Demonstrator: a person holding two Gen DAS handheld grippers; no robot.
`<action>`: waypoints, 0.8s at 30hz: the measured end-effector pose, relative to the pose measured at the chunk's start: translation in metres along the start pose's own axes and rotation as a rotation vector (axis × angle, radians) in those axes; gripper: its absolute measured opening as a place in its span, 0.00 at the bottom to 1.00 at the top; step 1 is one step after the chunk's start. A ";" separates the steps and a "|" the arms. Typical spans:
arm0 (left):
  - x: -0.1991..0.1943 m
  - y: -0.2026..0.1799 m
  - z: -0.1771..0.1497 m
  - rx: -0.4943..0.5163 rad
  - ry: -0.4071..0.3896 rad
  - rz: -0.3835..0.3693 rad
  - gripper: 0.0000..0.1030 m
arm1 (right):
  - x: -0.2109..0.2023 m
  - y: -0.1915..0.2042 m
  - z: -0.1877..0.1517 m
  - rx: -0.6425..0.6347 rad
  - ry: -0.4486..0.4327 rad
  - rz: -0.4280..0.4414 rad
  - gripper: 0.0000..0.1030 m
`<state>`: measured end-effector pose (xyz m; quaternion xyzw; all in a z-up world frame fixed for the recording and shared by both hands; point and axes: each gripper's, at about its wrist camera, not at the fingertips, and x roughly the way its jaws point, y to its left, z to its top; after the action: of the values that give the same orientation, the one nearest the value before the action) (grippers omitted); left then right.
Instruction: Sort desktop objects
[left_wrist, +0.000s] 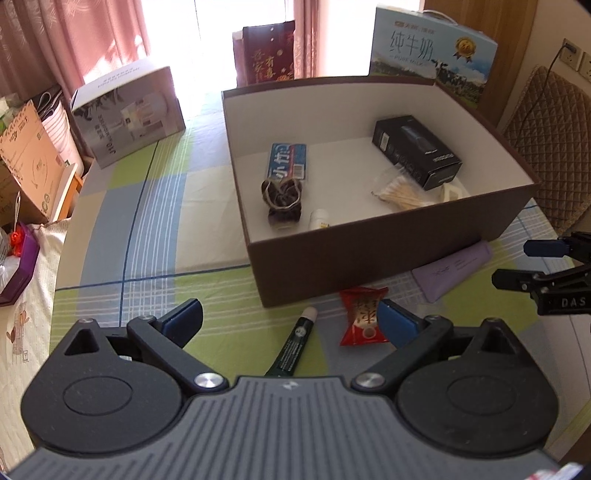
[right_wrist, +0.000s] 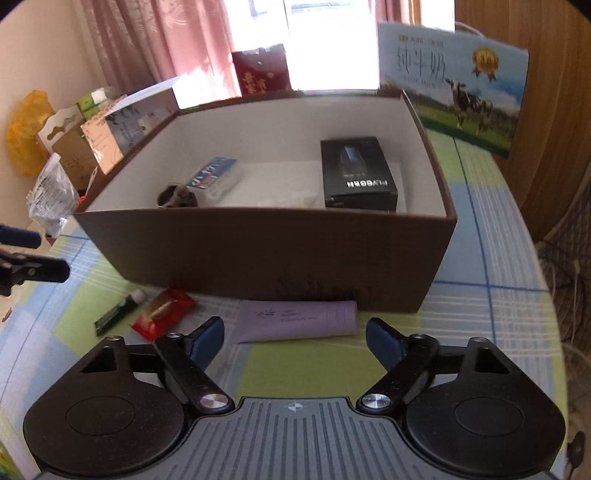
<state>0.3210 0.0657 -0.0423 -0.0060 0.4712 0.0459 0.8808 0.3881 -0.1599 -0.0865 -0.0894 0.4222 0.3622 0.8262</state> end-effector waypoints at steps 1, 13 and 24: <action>0.003 0.001 -0.001 -0.003 0.006 0.003 0.96 | 0.005 -0.002 0.000 0.002 0.003 -0.003 0.73; 0.025 0.008 -0.006 -0.015 0.060 0.011 0.95 | 0.055 -0.033 0.007 0.194 0.002 -0.082 0.50; 0.037 0.009 -0.011 -0.007 0.085 0.003 0.93 | 0.052 -0.029 0.004 0.287 0.055 -0.118 0.41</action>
<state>0.3309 0.0772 -0.0788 -0.0104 0.5080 0.0487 0.8599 0.4300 -0.1517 -0.1287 -0.0050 0.4859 0.2463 0.8386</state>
